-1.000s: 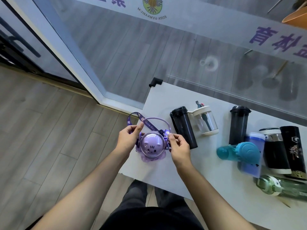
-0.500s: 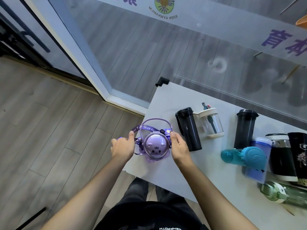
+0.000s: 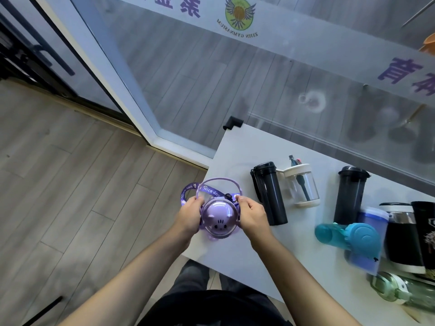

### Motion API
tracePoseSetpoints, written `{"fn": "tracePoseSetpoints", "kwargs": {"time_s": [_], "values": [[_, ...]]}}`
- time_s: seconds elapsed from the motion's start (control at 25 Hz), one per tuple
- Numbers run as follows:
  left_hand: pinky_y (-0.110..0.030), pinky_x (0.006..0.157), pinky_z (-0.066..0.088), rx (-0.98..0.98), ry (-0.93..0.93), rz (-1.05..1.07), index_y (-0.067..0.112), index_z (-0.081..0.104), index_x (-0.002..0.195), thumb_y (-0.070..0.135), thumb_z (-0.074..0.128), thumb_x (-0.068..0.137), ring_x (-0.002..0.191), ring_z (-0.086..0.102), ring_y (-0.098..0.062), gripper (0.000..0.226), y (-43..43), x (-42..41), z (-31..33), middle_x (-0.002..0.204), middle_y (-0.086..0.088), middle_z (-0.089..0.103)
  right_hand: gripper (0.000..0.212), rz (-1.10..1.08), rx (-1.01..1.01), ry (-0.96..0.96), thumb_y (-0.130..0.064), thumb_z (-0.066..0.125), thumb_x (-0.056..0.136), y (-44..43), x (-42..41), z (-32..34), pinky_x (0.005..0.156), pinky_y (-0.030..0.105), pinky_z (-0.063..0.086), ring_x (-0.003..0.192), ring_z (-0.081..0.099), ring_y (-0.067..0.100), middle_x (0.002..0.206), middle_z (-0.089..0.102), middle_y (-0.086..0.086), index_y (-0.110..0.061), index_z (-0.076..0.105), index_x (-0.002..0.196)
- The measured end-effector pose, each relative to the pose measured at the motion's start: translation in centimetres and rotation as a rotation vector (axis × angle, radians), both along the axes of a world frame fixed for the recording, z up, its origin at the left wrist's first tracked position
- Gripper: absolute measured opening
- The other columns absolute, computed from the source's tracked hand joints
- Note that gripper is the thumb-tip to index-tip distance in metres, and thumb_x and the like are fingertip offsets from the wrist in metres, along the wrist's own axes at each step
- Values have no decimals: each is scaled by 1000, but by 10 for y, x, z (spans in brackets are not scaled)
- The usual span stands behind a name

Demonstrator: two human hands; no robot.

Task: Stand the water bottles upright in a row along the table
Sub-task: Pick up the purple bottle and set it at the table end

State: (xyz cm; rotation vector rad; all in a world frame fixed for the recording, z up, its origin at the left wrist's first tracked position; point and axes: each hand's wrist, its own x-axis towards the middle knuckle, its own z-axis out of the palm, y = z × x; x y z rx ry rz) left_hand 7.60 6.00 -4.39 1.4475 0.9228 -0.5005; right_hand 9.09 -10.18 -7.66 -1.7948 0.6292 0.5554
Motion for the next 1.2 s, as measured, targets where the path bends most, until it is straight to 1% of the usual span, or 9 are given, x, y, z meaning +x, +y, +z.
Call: {"fn": "tracePoseSetpoints", "kwargs": {"time_s": [0.08, 0.24, 0.36, 0.44, 0.56, 0.68, 0.88, 1.04, 1.2], "values": [[-32, 68, 48, 12, -24, -2, 15, 66, 95, 24, 45, 98, 79, 61, -18, 23, -5, 15, -1, 94, -3, 68, 32, -51, 21, 3, -31, 48, 101, 6, 14, 3, 90, 43, 54, 90, 64, 24, 94, 73, 8, -12, 72, 94], [-35, 72, 50, 43, -132, -19, 21, 68, 86, 17, 43, 97, 81, 63, -21, 28, 0, 66, -4, 85, 0, 70, 29, -167, 75, -5, -28, 52, 98, 12, 68, 9, 90, 38, 53, 84, 59, 18, 86, 69, 0, -19, 71, 79], [-34, 78, 53, 57, -238, -87, 23, 70, 83, 9, 43, 97, 84, 62, -18, 34, -2, 122, -11, 85, 1, 70, 31, -264, 77, 10, -31, 55, 92, 7, 119, 7, 89, 47, 55, 79, 56, 24, 77, 67, 2, -18, 69, 68], [-37, 91, 52, 72, -298, -140, 25, 71, 91, 6, 42, 97, 92, 64, -18, 35, -7, 155, -17, 97, -3, 72, 33, -279, 46, 6, -37, 52, 87, -3, 149, 4, 88, 54, 56, 75, 55, 25, 75, 65, 4, -19, 68, 65], [-31, 91, 51, 68, -382, -198, 17, 68, 108, 2, 41, 98, 94, 62, -16, 32, -26, 195, -19, 103, -5, 70, 32, -308, 39, -11, -39, 49, 84, -21, 184, 0, 87, 54, 56, 72, 54, 25, 76, 66, 5, -22, 68, 65], [-17, 79, 51, 44, -431, -225, 16, 67, 109, 2, 41, 99, 87, 62, -10, 31, -44, 226, -17, 96, 1, 69, 28, -328, 42, -42, -36, 49, 86, -39, 208, 2, 79, 44, 56, 75, 54, 24, 76, 63, 3, -21, 65, 70], [-12, 57, 46, 47, -450, -262, 9, 66, 115, 5, 42, 100, 68, 57, -7, 29, -48, 249, -21, 87, 2, 67, 29, -306, 17, -119, -34, 46, 98, -48, 223, -3, 82, 41, 52, 81, 53, 20, 84, 62, 2, -15, 65, 88], [-28, 83, 53, 44, -451, -259, 13, 66, 113, 6, 43, 100, 87, 62, -13, 28, -46, 259, -26, 101, -4, 69, 32, -266, -12, -221, -30, 42, 100, -45, 229, -6, 91, 34, 49, 97, 62, 20, 111, 70, 0, -22, 66, 120], [-25, 72, 50, 37, -430, -293, 14, 65, 116, 8, 41, 101, 84, 61, -15, 29, -44, 265, -26, 97, -2, 69, 25, -238, -9, -212, -26, 40, 104, -48, 234, -5, 78, 25, 42, 87, 50, 16, 99, 58, -4, -19, 62, 114]]}}
